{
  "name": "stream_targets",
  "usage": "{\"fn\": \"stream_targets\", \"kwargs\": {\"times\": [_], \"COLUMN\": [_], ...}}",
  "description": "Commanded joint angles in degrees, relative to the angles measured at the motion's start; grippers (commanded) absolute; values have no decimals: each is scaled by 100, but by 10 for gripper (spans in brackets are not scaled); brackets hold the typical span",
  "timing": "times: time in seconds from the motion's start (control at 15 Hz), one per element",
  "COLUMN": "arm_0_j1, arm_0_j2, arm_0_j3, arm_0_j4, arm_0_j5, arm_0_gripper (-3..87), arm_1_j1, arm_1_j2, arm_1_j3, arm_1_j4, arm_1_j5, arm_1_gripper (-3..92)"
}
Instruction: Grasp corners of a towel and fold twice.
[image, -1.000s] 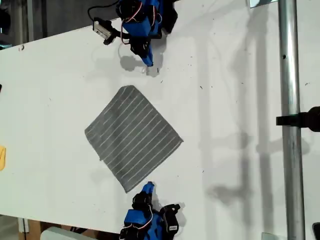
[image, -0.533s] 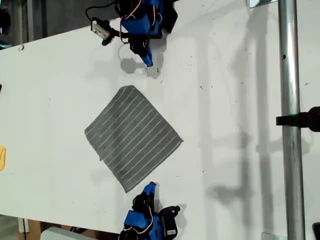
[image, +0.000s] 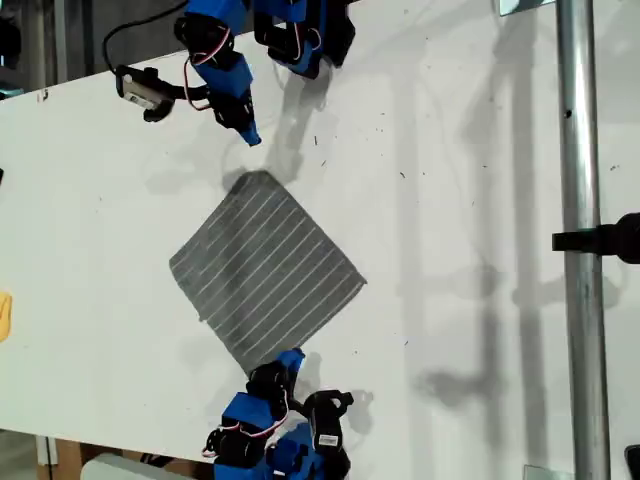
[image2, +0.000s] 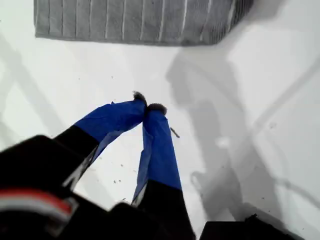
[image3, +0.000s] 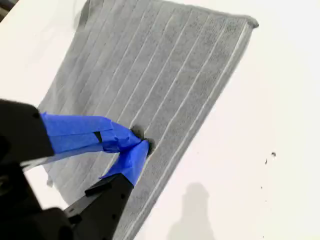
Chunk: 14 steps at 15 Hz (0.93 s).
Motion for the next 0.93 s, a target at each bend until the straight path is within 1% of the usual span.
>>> {"fn": "stream_targets", "kwargs": {"times": [0.0, 0.13, 0.2, 0.27, 0.33, 0.4, 0.47, 0.53, 0.6, 0.73, 0.87], "arm_0_j1": [237, 369, 396, 431, 439, 439, 439, 439, 439, 439, 457], "arm_0_j2": [-967, -1573, -1802, -1942, -1960, -1960, -1960, -1960, -1986, -2057, -2101], "arm_0_j3": [-1266, -1925, -2215, -2399, -2426, -2426, -2435, -2435, -2443, -2514, -2531], "arm_0_j4": [-26, 62, 114, 167, 167, 185, 211, 211, 193, 185, 211], "arm_0_j5": [-9, -79, -70, -44, -9, 18, 18, 18, 35, 79, 79], "arm_0_gripper": [-29, -29, -29, -29, -29, -29, -29, -29, -29, -29, -29], "arm_1_j1": [378, 562, 633, 686, 773, 870, 993, 1081, 1116, 844, 826], "arm_1_j2": [-1345, -2426, -2892, -3164, -3261, -3261, -3322, -3340, -3463, -3929, -4280], "arm_1_j3": [-1890, -3067, -3568, -3858, -3955, -3929, -3894, -3753, -3604, -3296, -2584], "arm_1_j4": [352, 633, 800, 888, 914, 949, 1046, 1020, 940, 492, -281], "arm_1_j5": [-1134, -2092, -2487, -2786, -2900, -3050, -3182, -3270, -3340, -3498, -3718], "arm_1_gripper": [-3, -3, 15, 96, 182, 218, 275, 306, 399, 390, 395]}}
